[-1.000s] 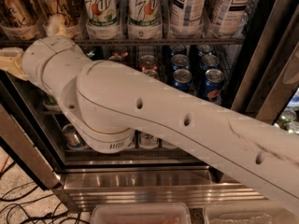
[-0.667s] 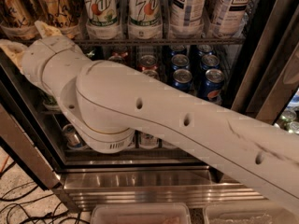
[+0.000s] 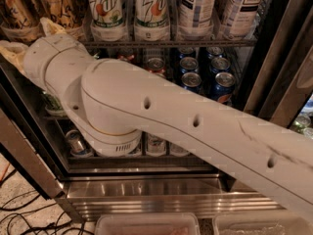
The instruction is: Pick orange can from top shelf of fridge
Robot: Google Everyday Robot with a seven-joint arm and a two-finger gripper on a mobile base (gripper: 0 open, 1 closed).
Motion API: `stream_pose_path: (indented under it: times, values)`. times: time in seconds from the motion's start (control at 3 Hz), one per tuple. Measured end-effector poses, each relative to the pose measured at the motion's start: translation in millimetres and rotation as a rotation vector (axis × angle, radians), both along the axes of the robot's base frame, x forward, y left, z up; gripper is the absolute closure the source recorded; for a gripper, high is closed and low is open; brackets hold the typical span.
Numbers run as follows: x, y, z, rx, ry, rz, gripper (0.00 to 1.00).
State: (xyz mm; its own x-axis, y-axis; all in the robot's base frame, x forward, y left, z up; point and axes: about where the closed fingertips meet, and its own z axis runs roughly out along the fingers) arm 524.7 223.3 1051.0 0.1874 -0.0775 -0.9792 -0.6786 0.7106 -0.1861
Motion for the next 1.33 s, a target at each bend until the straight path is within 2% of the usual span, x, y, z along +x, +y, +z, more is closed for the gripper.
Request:
stream_pose_path:
  times: [0.33,0.67,1.33]
  values:
    - [5.5,2.8,1.5,-0.002,0.000,0.013,0.36]
    - [20.8,11.1,-1.2,0.007,0.005,0.040,0.29]
    - [36.5,16.2,5.9,0.024,-0.023,0.048,0.29]
